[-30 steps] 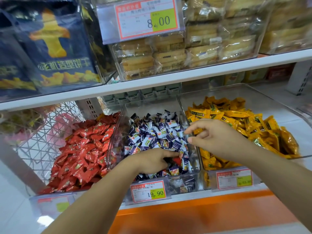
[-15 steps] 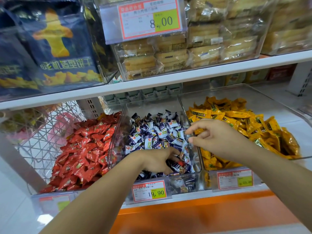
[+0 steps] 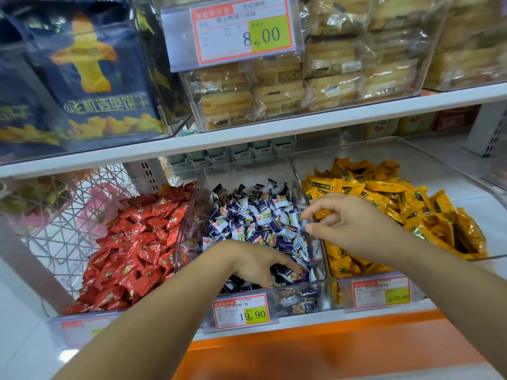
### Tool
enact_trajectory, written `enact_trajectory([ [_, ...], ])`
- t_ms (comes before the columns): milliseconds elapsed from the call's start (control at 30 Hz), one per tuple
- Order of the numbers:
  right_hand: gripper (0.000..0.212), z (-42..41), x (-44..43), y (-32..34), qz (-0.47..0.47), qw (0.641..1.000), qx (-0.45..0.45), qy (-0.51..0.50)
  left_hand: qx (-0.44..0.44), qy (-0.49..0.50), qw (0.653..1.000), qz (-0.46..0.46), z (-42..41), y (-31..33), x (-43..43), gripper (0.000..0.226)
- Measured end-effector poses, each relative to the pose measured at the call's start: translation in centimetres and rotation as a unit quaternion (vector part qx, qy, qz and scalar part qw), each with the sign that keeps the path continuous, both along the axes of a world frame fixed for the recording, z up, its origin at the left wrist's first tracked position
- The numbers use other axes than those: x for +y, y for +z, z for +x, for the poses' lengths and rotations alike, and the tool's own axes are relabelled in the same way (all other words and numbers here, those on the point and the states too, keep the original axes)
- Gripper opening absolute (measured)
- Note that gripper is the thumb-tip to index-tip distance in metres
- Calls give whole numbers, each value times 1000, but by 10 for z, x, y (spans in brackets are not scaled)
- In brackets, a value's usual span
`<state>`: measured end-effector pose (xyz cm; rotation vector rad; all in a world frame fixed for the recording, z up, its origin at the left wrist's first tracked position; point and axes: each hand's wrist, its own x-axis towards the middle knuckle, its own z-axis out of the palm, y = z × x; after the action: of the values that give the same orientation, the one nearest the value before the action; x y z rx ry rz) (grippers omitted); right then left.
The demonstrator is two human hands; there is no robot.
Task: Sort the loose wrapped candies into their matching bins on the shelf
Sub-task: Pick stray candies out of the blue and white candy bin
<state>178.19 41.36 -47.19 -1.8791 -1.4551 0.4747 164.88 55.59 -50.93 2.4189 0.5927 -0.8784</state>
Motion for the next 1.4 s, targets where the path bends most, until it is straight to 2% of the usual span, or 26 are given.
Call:
enact_trajectory([
  [133,11,0,1,-1,-2,1000,-1,-5,-4,-1,1000,-30,7,10,-8,70],
  [367,10,1,1,-2,1,1000,1,-4,-8,-27,999,21,12,7,-10,65],
  [533,10,1,1,-1,2,1000,-1,-2,-56,13,998,24,3,9,-10,60],
  [667,11,1,0,-1,-2,1000,-5,-6,-132,56,990,-15,-6,22,-15,41],
  [733,11,0,0,-1,-2,1000,-4,-8,-182,74,980,-27,-12,31,-16,32],
  [867,10,-2,-1,2,-6,1000,-6,-11,-267,112,956,34,-25,35,-8,23],
  [967,11,-5,-1,4,-9,1000,-25,-17,-322,148,934,36,-35,35,-5,20],
  [1100,24,-18,3,7,30,980,-188,-59,-389,197,899,35,-50,36,-11,18],
  [1200,23,-36,9,13,68,973,-221,-13,-440,240,865,43,-64,41,-17,19],
  [1300,20,-52,17,11,2,976,-202,77,-473,267,839,44,-78,43,-17,24],
  [1400,21,-61,27,9,-92,966,-206,127,-486,263,831,58,-88,38,-18,31],
])
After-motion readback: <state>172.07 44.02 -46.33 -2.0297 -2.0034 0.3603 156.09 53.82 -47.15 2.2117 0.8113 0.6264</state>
